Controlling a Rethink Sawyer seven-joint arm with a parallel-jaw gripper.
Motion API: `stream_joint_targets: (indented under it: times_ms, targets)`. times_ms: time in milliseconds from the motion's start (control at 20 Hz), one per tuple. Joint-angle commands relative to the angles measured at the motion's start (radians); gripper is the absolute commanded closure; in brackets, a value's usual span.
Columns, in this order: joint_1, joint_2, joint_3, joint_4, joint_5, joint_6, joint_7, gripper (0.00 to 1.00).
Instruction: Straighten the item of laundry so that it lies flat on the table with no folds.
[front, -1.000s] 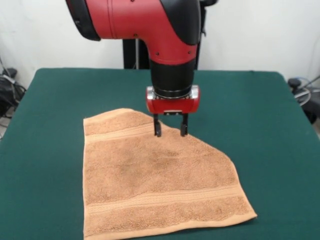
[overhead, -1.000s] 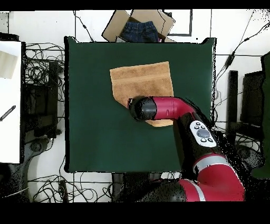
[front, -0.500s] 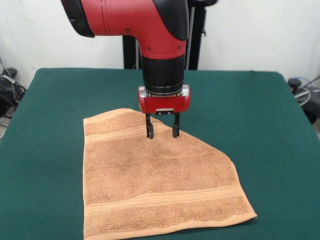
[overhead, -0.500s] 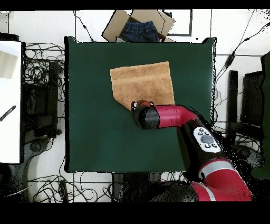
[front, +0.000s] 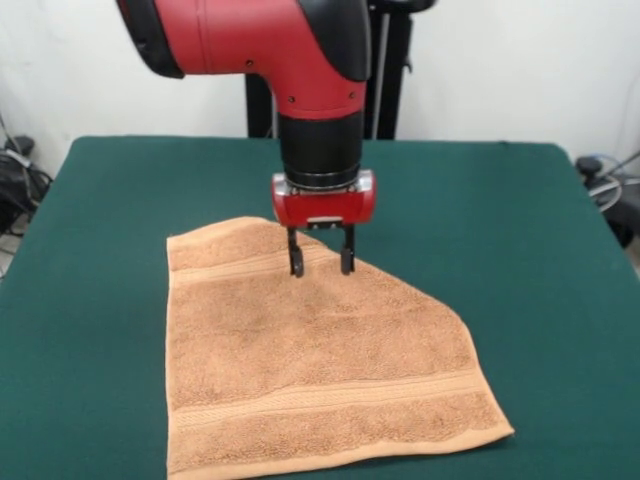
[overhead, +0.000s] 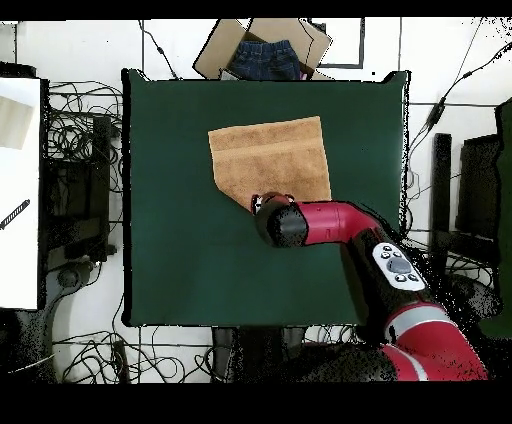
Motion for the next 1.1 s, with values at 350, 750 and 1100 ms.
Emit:
stream_joint_targets:
  times_ms: [350,750,1100]
  targets:
    - [-0.136,0.096,0.167,-0.019,-0.06,0.145,-0.179,0.0]
    - [-0.126,0.105,0.168,-0.024,-0.077,0.146,-0.152,0.0]
    - [-0.136,0.103,0.177,-0.02,-0.075,0.16,-0.156,0.0]
